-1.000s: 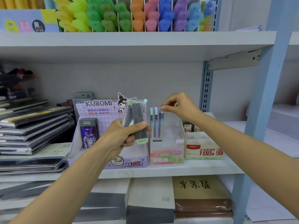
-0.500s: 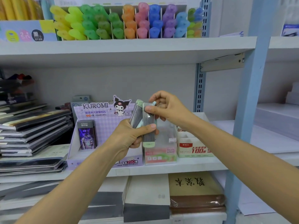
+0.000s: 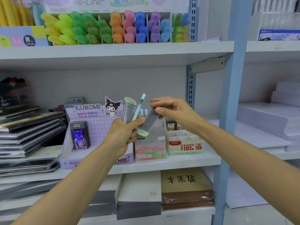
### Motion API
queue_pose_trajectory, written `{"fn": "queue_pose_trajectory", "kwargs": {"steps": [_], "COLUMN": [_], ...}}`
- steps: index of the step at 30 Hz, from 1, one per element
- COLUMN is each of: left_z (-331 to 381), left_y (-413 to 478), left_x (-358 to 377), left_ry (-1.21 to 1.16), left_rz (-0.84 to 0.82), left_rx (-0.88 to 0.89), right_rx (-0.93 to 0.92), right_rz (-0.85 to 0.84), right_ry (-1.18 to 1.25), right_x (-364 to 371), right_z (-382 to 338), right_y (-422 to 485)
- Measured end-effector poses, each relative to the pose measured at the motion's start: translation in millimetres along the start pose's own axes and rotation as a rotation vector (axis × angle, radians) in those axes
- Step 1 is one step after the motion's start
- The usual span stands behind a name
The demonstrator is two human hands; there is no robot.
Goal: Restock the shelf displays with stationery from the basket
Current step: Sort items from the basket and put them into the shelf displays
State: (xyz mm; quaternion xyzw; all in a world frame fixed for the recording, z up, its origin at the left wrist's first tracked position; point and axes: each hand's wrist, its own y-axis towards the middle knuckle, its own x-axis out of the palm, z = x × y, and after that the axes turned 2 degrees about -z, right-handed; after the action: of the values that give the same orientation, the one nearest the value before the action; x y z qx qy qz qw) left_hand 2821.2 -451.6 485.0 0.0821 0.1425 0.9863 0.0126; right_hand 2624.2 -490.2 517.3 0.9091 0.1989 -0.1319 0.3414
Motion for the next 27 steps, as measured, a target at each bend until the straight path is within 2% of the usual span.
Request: {"fn": "queue_pose_trajectory", "kwargs": {"steps": [3, 5, 9, 11, 13, 19, 21, 27], "left_z": [3, 4, 3, -1, -5, -11, -13, -8], "left_y": [2, 4, 9, 10, 9, 8, 9, 8], "left_x": [6, 9, 15, 18, 23, 37, 39, 46], "left_ry": [-0.029, -0.067, -0.194, -0.239, -0.198, -0.093, -0.005, 0.104], "left_rz": [-0.012, -0.044, -0.056, -0.037, -0.04, 0.044, 0.053, -0.011], "left_rx": [-0.069, -0.137, -0.181, -0.153, -0.092, 0.071, 0.079, 0.12], "right_rx": [0.01, 0.023, 0.009, 0.017, 0.026, 0.115, 0.08, -0.032], "right_rz": [-0.12, -0.075, 0.111, 0.162, 0.142, -0.058, -0.102, 0.009], "right_ry": [-0.156, -0.203, -0.111, -0.073, -0.047, -0.089, -0.071, -0.015], "right_x": [-17, -25, -35, -36, -32, -23, -20, -22], "right_z": [5, 10, 24, 29, 31, 22, 19, 9], "right_y": [-6, -11, -20, -22, -25, -29, -28, -18]}}
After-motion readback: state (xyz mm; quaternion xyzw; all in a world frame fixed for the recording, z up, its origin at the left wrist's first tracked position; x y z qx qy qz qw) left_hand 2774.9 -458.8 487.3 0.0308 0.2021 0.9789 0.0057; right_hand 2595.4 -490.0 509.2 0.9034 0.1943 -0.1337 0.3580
